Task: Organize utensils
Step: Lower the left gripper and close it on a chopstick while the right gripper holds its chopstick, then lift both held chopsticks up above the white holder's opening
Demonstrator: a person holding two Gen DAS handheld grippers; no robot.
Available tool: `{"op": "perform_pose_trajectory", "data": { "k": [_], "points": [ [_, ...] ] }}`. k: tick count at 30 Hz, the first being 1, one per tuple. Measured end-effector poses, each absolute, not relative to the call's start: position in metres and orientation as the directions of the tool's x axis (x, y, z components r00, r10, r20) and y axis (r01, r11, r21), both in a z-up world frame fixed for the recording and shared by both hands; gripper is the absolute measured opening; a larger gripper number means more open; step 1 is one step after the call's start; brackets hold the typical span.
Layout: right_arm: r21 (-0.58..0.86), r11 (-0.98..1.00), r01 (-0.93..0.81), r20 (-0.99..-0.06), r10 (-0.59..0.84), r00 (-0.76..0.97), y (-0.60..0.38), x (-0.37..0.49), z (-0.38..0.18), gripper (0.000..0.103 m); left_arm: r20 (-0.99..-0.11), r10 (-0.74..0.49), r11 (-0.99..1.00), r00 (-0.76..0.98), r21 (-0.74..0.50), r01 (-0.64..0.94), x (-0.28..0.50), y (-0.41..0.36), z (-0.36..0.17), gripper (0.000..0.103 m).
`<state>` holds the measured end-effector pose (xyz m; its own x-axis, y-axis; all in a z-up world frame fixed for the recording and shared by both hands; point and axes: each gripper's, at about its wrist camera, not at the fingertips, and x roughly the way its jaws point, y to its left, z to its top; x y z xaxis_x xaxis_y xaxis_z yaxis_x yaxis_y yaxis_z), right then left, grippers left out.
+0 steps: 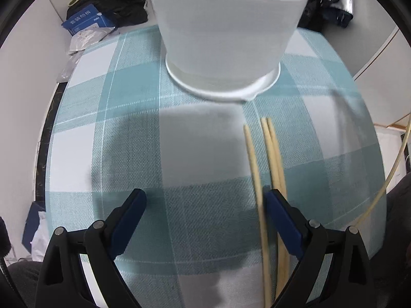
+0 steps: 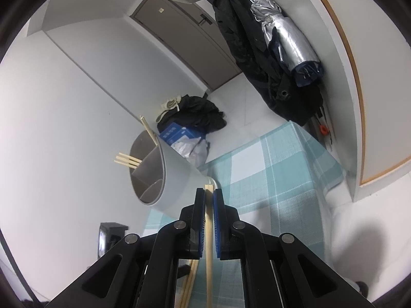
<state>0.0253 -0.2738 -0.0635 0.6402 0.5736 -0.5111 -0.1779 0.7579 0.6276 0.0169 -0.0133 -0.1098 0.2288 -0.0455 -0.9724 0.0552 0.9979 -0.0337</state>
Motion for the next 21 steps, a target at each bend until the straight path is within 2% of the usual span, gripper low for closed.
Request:
{"op": "perform_pose_trajectory", "data": {
  "k": [5, 7, 9, 10, 11, 12, 14, 21],
  "points": [
    [0.628, 0.759, -0.172, -0.514, 0.571, 0.64, -0.274, 0.026, -0.064, 0.005, -0.967, -0.028, 0.998, 0.252, -0.012, 0.067, 0.026, -0.015, -0.109, 0.09],
    [0.63, 0.757, -0.171, -0.516, 0.574, 0.636, -0.273, 0.027, -0.064, 0.005, -0.965, -0.057, 0.996, 0.255, -0.037, 0.08, 0.031, -0.019, -0.107, 0.076],
    [0.629, 0.758, -0.173, -0.518, 0.575, 0.633, -0.272, 0.027, -0.065, 0.005, -0.965, -0.076, 0.994, 0.253, -0.053, 0.095, 0.033, -0.024, -0.104, 0.049],
    [0.628, 0.759, -0.174, -0.519, 0.574, 0.633, -0.272, 0.027, -0.065, 0.005, -0.965, -0.085, 0.992, 0.25, -0.058, 0.114, 0.036, -0.03, -0.103, 0.042],
    [0.626, 0.76, -0.175, -0.52, 0.574, 0.633, -0.271, 0.026, -0.065, 0.005, -0.965, -0.091, 0.99, 0.248, -0.061, 0.125, 0.037, -0.034, -0.102, 0.027],
    [0.625, 0.761, -0.177, -0.52, 0.574, 0.633, -0.271, 0.026, -0.065, 0.005, -0.965, -0.093, 0.989, 0.246, -0.061, 0.133, 0.038, -0.038, -0.102, 0.017],
    [0.622, 0.763, -0.178, -0.522, 0.573, 0.632, -0.27, 0.026, -0.065, 0.005, -0.965, -0.106, 0.99, 0.241, -0.078, 0.121, 0.039, -0.041, -0.102, 0.005],
    [0.609, 0.772, -0.182, -0.532, 0.568, 0.628, -0.267, 0.025, -0.064, 0.005, -0.952, -0.13, 0.991, 0.276, -0.112, 0.08, 0.041, -0.037, -0.094, 0.001]
  ]
}}
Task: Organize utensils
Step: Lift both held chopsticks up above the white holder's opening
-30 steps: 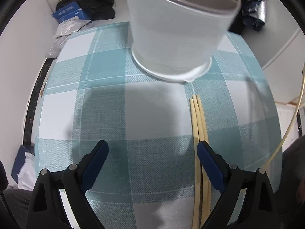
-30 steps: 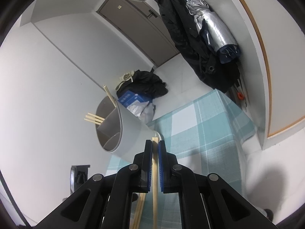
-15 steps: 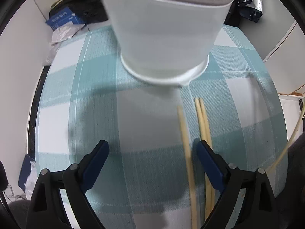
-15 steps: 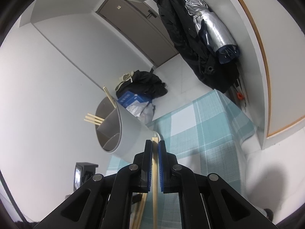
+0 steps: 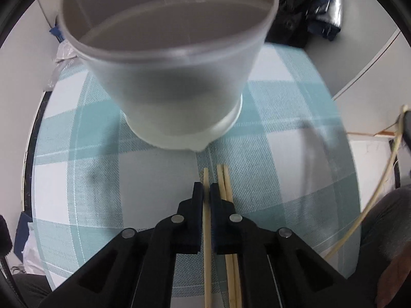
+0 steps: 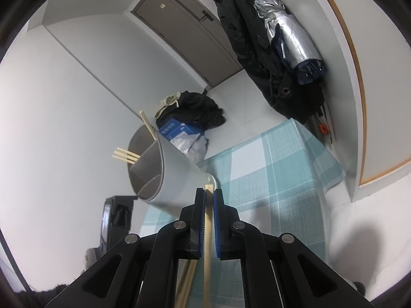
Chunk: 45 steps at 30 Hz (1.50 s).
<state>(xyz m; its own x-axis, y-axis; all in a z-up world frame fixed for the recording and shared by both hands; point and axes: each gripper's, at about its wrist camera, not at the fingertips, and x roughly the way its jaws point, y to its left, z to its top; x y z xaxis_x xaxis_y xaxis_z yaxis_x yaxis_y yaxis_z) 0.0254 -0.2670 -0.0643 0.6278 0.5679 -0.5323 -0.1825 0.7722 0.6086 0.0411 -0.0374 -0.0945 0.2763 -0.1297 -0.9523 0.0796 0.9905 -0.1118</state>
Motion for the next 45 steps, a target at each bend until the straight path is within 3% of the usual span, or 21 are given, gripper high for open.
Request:
{"op": "perform_pose_trajectory", "data": {
  "k": [5, 17, 28, 45],
  "points": [
    [0.572, 0.79, -0.222, -0.538, 0.565, 0.625, -0.252, 0.021, -0.056, 0.005, -0.907, -0.176, 0.984, 0.383, -0.159, 0.077, 0.028, -0.019, -0.062, 0.001],
    [0.366, 0.836, -0.41, -0.498, 0.548, 0.673, -0.187, -0.008, -0.016, 0.005, -0.707, -0.291, 0.951, 0.645, -0.286, 0.116, -0.004, 0.005, 0.014, 0.001],
    [0.311, 0.83, -0.463, -0.5, 0.557, 0.663, -0.153, -0.002, -0.007, 0.005, -0.703, -0.291, 0.951, 0.649, -0.288, 0.114, -0.013, 0.001, 0.02, 0.001],
    [0.344, 0.81, -0.475, -0.454, 0.586, 0.671, -0.156, 0.001, 0.022, 0.005, -0.69, -0.302, 0.947, 0.657, -0.297, 0.124, -0.003, 0.008, 0.05, 0.001]
  ]
}}
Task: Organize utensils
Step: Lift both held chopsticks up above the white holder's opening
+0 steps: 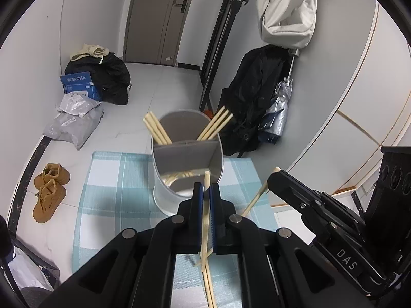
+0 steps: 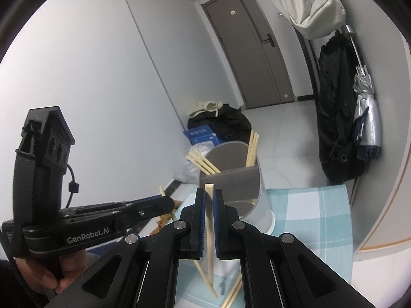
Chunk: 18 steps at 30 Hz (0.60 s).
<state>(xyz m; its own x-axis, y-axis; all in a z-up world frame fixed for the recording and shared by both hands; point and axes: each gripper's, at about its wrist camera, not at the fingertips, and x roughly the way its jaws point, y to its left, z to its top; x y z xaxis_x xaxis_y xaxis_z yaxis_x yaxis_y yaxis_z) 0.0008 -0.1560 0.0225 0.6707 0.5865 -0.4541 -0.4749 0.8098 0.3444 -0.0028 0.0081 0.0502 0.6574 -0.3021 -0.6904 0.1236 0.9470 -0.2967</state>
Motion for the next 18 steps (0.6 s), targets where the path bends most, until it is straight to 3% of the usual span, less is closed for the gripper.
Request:
{"op": "perform_pose_trajectory", "data": {
  "k": [18],
  "points": [
    [0.35, 0.797, -0.493, -0.365, 0.601, 0.711, -0.165, 0.022, 0.091, 0.005, -0.634, -0.313, 0.936, 0.707, -0.334, 0.114, 0.02, 0.012, 0.1, 0.001]
  ]
}}
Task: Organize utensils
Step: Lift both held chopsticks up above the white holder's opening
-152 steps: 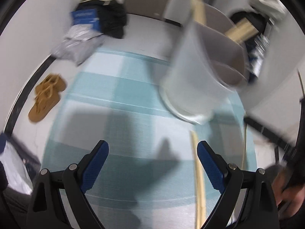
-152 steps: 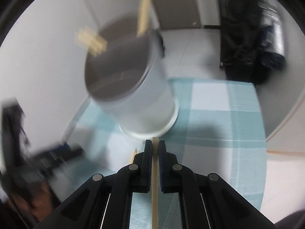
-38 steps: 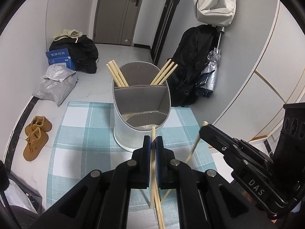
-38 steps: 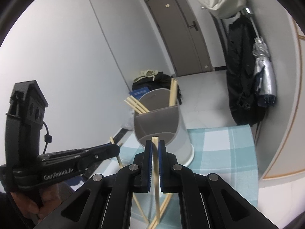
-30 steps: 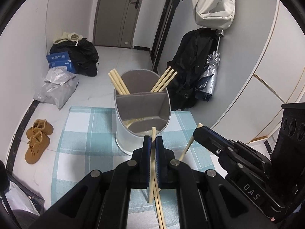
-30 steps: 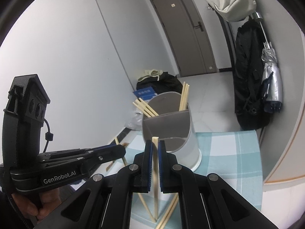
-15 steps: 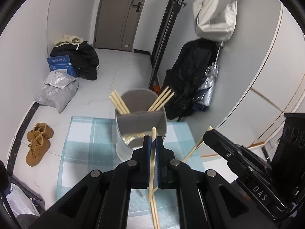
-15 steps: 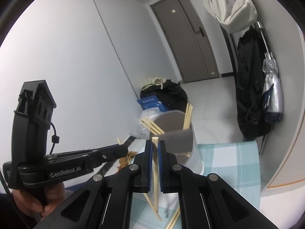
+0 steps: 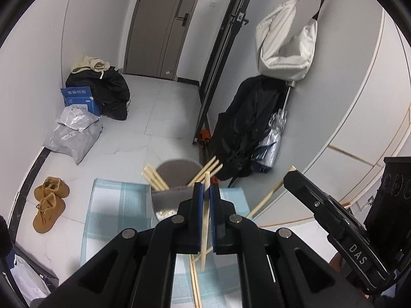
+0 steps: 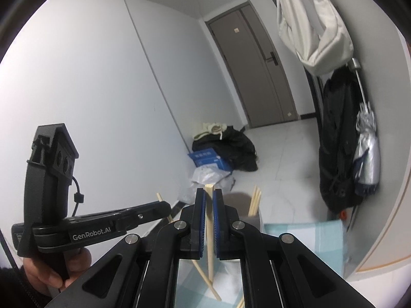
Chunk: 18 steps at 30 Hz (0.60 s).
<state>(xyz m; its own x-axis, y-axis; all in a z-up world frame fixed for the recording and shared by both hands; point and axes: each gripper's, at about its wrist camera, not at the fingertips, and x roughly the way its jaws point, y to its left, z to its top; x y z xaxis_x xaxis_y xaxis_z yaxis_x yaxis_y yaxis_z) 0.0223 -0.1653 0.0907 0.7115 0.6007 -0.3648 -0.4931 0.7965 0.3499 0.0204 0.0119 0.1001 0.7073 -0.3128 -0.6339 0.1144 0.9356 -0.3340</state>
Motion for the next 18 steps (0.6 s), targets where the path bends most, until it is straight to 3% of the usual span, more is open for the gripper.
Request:
{"op": "perform_pose_trajectory", "data": {
  "k": [18],
  "points": [
    [0.283, 0.815, -0.506, -0.313, 0.577, 0.754, -0.153, 0.088, 0.156, 0.005, -0.571, -0.302, 0.931, 0.763, -0.349, 0.107, 0.09, 0.028, 0.154, 0.001]
  ]
}}
